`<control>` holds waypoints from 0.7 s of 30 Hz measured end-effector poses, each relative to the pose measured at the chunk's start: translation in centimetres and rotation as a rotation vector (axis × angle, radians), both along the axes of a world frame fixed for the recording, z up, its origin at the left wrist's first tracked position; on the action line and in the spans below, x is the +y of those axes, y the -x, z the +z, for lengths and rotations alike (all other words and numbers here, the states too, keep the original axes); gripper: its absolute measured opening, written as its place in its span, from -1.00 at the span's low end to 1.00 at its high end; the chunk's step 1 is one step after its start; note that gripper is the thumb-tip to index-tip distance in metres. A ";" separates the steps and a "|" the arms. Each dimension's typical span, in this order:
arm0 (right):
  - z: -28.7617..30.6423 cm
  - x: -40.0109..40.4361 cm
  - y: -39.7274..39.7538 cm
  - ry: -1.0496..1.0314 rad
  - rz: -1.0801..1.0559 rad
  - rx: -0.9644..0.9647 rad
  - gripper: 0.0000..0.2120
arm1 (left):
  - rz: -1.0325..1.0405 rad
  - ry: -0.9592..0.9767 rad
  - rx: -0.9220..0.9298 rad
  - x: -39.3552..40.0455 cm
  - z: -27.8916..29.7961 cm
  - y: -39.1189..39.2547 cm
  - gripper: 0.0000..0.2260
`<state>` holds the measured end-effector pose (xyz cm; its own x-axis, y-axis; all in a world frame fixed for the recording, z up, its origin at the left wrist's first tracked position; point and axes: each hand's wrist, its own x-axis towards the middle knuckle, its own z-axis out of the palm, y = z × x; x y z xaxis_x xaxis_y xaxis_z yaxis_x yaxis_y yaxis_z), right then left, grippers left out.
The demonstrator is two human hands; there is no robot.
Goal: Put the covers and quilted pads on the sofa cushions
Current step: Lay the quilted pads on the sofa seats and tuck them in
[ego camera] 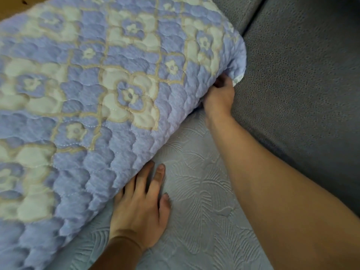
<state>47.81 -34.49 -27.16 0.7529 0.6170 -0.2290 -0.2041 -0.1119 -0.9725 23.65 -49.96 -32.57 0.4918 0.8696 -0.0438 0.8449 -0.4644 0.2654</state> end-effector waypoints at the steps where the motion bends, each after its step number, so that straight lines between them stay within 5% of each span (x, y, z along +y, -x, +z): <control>1: -0.4 0.1 -0.6 0.017 0.000 -0.032 -0.48 | -0.001 -0.002 0.004 0.0 0.0 0.0 -0.41; 6: -0.4 -1.1 -0.9 0.031 0.106 -0.211 -0.37 | -0.005 -0.043 0.000 0.0 0.0 -0.1 -0.41; 10: 3.4 -1.5 -1.3 -0.115 -0.028 -0.083 -0.31 | -0.005 -0.047 -0.016 0.1 -0.2 -0.1 -0.41; 16: 4.1 -0.4 -2.1 -0.070 0.162 0.037 -0.26 | -0.011 -0.056 -0.017 0.0 0.0 -0.1 -0.42; 21: 1.5 -4.9 -3.4 0.081 0.042 -0.006 -0.50 | 0.004 -0.027 -0.001 0.0 0.4 0.0 -0.42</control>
